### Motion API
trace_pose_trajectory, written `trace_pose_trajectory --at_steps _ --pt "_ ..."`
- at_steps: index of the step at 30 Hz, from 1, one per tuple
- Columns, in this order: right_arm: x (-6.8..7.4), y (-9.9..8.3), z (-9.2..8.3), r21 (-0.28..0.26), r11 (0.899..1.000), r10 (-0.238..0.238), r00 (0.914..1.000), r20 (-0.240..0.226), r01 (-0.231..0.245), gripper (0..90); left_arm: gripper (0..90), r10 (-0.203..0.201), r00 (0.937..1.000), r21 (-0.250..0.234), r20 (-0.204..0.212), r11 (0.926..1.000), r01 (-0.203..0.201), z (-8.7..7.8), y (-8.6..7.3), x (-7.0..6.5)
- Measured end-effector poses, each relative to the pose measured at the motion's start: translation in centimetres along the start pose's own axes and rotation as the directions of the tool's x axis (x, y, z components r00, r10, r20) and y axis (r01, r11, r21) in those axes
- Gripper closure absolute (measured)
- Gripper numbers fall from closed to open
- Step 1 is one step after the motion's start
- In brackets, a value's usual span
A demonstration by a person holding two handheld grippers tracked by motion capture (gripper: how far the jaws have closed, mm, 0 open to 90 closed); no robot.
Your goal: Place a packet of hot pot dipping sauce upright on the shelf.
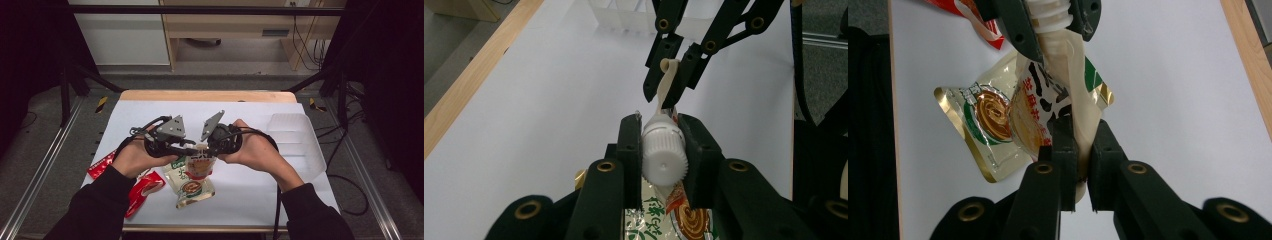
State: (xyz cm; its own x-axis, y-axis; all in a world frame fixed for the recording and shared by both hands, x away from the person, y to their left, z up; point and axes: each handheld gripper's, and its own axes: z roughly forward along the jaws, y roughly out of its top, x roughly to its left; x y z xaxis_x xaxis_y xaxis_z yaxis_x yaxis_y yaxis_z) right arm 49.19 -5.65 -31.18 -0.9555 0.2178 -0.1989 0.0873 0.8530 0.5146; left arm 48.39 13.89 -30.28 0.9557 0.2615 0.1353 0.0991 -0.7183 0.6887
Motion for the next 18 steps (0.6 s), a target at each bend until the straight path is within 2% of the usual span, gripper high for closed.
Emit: trace_pose_trajectory --at_steps 7,9,11,13,15,18 --pt "-0.1 0.3 -0.5 0.019 1.000 0.015 0.9996 0.026 -0.015 87.1 72.3 -0.021 0.9998 -0.016 -0.005 0.9997 0.021 0.2 -0.2 0.3" --pt "-0.1 0.3 -0.7 0.025 1.000 0.019 0.9992 0.034 -0.020 87.3 69.2 -0.030 0.9995 -0.024 -0.006 0.9993 0.030 0.3 -0.3 0.3" --pt "-0.2 0.2 -0.8 0.021 1.000 0.015 0.9991 0.040 -0.016 87.6 58.4 -0.035 0.9993 -0.046 -0.011 0.9983 0.035 0.3 -0.4 0.2" --pt "-0.3 0.0 -1.1 0.019 1.000 0.013 0.9988 0.048 -0.014 87.7 45.2 -0.046 0.9983 -0.067 -0.035 0.9968 0.044 0.1 -0.6 0.2" --pt "-0.4 -0.3 -1.3 0.029 0.999 0.021 0.9979 0.062 -0.023 87.8 35.5 -0.073 0.9959 -0.100 -0.053 0.9928 0.067 -0.2 -0.8 0.1" --pt "-0.9 -0.8 -1.8 0.036 0.999 0.031 0.9968 0.073 -0.033 87.8 24.6 -0.067 0.9926 -0.087 -0.101 0.9945 0.058 -0.5 -1.2 -0.1"
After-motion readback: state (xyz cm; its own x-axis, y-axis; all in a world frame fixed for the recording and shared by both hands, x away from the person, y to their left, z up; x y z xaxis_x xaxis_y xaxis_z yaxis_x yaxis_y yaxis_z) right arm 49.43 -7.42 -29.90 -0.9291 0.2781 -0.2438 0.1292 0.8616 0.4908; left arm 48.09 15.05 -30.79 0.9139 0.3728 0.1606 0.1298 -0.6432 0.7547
